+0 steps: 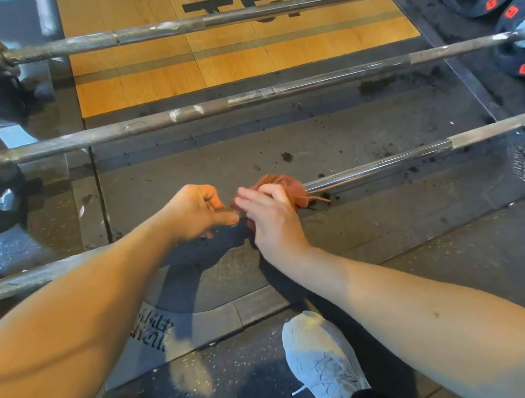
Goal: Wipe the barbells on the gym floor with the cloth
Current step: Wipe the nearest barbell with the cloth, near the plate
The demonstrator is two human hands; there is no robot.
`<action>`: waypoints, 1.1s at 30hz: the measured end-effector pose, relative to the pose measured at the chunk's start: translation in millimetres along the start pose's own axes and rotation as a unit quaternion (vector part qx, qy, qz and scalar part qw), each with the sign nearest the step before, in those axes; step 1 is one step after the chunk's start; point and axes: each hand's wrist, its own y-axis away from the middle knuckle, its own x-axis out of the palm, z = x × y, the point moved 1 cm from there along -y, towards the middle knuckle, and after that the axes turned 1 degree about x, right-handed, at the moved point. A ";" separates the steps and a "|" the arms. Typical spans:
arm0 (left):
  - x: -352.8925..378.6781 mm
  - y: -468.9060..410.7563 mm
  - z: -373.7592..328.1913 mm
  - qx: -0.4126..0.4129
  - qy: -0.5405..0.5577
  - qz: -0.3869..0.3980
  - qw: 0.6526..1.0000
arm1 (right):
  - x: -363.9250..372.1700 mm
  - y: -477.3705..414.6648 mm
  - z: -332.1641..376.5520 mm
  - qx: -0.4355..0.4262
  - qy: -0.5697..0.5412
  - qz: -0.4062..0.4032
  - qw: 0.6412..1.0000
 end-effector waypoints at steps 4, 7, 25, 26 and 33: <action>10.6 12.2 3.9 0.041 -0.053 -0.048 0.997 | -14.5 -10.5 -23.9 -0.077 0.030 0.061 0.995; 10.4 14.7 7.0 0.045 -0.076 -0.063 0.994 | -47.5 -13.6 -64.4 -0.041 0.051 0.019 0.998; 21.5 13.5 -2.3 0.126 -0.142 -0.138 0.972 | -81.1 -5.8 -79.0 0.065 -0.004 -0.011 0.998; 25.7 12.3 -6.6 0.146 -0.145 -0.148 0.967 | -96.9 -7.5 -94.1 0.068 0.039 -0.027 0.997; 55.9 -1.1 -29.2 0.162 -0.185 -0.190 0.950 | -120.0 -15.4 -121.9 0.190 0.075 -0.113 0.972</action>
